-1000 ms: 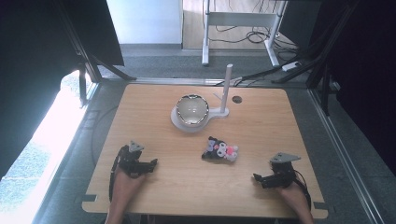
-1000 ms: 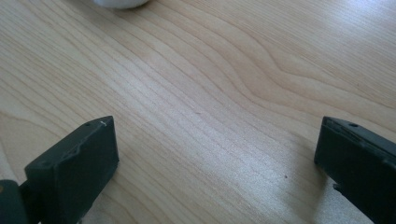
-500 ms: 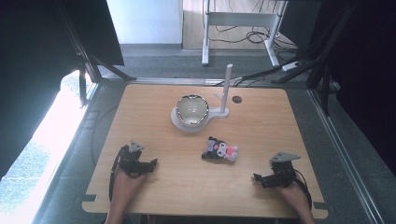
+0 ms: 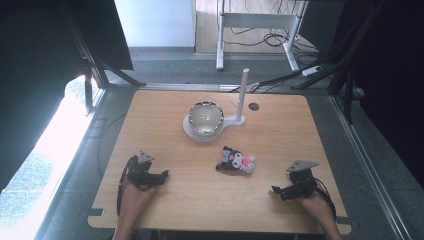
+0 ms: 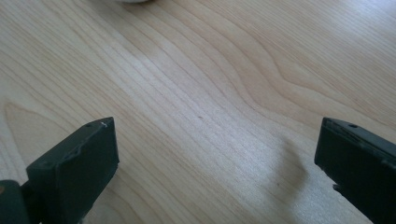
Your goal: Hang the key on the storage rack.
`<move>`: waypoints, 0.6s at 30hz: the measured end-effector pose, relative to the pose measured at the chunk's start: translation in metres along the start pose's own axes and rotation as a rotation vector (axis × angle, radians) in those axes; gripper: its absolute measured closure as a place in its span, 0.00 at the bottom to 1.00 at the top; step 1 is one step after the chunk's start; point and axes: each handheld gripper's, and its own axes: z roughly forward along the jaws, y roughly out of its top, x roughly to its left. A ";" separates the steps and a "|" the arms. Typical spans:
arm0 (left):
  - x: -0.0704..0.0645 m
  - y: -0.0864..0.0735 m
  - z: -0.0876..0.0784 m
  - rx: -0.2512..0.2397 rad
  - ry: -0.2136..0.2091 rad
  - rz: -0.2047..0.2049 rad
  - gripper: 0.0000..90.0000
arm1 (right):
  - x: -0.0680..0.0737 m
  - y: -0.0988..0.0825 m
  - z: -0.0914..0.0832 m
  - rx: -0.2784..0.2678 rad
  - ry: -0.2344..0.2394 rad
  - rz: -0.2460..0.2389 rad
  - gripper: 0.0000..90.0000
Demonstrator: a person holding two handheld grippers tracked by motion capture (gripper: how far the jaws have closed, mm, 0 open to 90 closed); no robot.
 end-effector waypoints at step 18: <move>0.000 0.000 0.000 0.000 -0.001 0.000 0.08 | -0.004 0.024 0.005 0.046 0.055 -0.030 0.01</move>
